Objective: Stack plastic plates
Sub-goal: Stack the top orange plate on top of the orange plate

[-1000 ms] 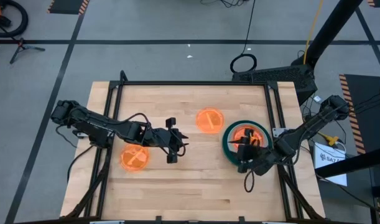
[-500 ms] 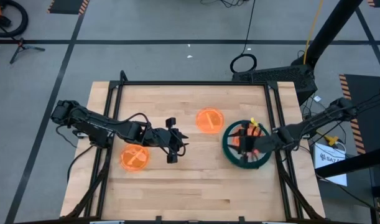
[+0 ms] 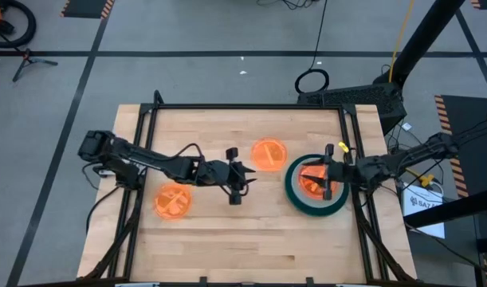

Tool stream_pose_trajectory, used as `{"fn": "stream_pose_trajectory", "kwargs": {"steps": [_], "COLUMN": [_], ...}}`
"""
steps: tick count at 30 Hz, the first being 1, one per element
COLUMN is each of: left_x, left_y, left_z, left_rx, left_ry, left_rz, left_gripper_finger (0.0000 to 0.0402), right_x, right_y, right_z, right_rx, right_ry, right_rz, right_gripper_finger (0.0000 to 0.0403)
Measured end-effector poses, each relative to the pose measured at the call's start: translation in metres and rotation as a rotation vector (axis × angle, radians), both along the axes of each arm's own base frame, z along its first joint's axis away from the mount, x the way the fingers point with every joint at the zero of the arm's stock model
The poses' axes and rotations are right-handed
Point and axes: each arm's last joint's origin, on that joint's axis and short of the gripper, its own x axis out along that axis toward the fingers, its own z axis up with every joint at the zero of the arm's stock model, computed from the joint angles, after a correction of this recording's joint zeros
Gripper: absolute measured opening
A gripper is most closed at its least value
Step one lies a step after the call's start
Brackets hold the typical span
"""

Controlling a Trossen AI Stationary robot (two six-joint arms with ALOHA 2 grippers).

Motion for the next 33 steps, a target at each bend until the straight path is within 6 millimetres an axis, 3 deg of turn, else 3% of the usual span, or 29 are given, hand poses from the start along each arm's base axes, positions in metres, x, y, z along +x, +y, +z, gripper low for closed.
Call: {"fn": "stream_pose_trajectory", "kwargs": {"steps": [9,20,33], "left_x": [0.027,0.053,0.088], "left_y": [0.02,0.037,0.059], "left_z": [-0.047,-0.083,-0.105], "left_rx": [-0.055,-0.122,-0.017], "left_ry": [0.045,0.063,0.254], "left_rz": [0.094,0.131,0.133], "left_gripper_finger": [0.012,0.0123,0.0221], "right_x": [-0.02,-0.028,-0.028], "right_y": [-0.006,-0.008,-0.009], "right_z": [-0.001,0.0,0.0], "right_rx": [-0.002,-0.001,0.007], "right_ry": [-0.063,-0.082,-0.077], "right_rz": [0.043,0.039,0.038], "right_gripper_finger": [0.0164,0.0164,0.0164]}}
